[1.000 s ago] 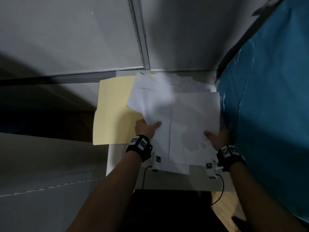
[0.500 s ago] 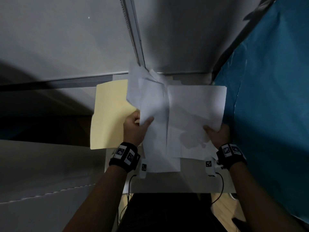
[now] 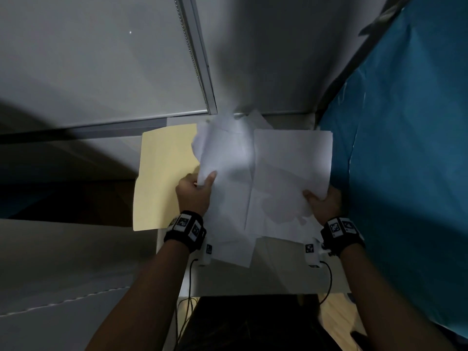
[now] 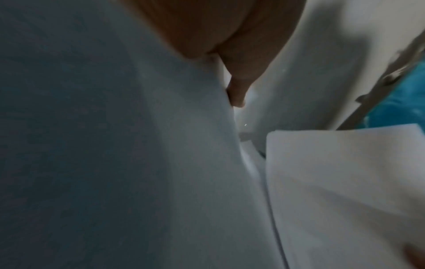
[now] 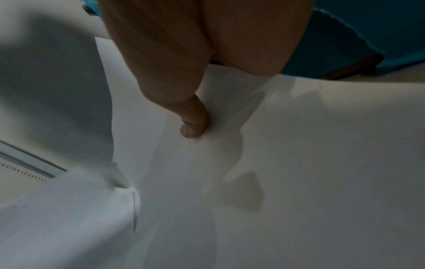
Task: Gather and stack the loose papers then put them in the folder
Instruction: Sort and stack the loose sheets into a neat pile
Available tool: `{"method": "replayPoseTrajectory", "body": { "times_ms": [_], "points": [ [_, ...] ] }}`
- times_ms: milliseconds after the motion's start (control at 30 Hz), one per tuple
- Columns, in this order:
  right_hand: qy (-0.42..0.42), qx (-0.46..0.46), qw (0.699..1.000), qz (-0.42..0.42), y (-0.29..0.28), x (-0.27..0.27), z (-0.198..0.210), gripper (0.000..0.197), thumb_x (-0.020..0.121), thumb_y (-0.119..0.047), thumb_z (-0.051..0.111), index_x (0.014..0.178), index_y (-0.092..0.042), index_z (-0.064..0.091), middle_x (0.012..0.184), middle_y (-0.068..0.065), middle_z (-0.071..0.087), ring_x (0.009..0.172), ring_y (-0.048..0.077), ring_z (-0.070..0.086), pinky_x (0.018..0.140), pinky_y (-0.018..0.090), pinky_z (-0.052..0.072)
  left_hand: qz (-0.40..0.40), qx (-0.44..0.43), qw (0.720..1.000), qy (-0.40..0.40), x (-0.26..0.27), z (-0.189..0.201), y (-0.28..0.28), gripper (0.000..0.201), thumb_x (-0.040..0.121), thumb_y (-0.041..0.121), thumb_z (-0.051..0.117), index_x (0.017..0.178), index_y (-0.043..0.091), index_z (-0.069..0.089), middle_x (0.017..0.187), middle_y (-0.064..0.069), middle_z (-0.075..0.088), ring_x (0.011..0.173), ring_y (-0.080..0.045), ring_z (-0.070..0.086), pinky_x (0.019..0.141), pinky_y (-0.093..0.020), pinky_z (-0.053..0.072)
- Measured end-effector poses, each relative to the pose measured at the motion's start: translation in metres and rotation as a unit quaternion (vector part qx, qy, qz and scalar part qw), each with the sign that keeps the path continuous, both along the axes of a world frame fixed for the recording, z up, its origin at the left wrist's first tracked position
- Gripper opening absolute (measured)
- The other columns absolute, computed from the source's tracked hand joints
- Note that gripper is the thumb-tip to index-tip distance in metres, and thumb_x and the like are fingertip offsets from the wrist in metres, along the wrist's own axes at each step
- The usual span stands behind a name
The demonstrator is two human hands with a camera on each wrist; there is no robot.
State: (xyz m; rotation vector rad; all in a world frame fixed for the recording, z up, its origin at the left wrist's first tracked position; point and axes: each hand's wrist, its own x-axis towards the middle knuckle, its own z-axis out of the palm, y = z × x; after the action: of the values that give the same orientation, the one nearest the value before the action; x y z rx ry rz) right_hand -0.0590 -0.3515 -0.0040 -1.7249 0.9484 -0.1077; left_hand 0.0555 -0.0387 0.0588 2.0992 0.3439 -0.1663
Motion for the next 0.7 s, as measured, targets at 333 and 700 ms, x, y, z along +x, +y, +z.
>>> {"method": "replayPoseTrajectory", "body": {
  "times_ms": [333,700],
  "points": [
    [0.019,0.022,1.000,-0.012,-0.001,-0.005,0.001,0.046,0.091,-0.007,0.072,0.135,0.000,0.059,0.121,0.012,0.066,0.102,0.022,0.062,0.092,0.034,0.047,0.007,-0.028,0.968,-0.248,-0.024,0.102,-0.026,0.022,0.092,0.032,0.084,0.085,0.014,0.075,0.082,0.005,0.073,0.076,-0.009,0.069,0.066,-0.025,0.053],
    [0.035,0.027,0.999,-0.014,0.002,-0.001,0.004,0.049,0.089,-0.007,0.074,0.135,-0.002,0.059,0.120,0.009,0.066,0.105,0.023,0.063,0.091,0.032,0.048,0.137,-0.277,0.924,-0.225,-0.002,0.113,-0.027,0.050,0.096,0.006,0.076,0.138,-0.012,0.055,0.134,-0.019,0.071,0.122,-0.020,0.071,0.112,-0.041,0.054]
  ]
}}
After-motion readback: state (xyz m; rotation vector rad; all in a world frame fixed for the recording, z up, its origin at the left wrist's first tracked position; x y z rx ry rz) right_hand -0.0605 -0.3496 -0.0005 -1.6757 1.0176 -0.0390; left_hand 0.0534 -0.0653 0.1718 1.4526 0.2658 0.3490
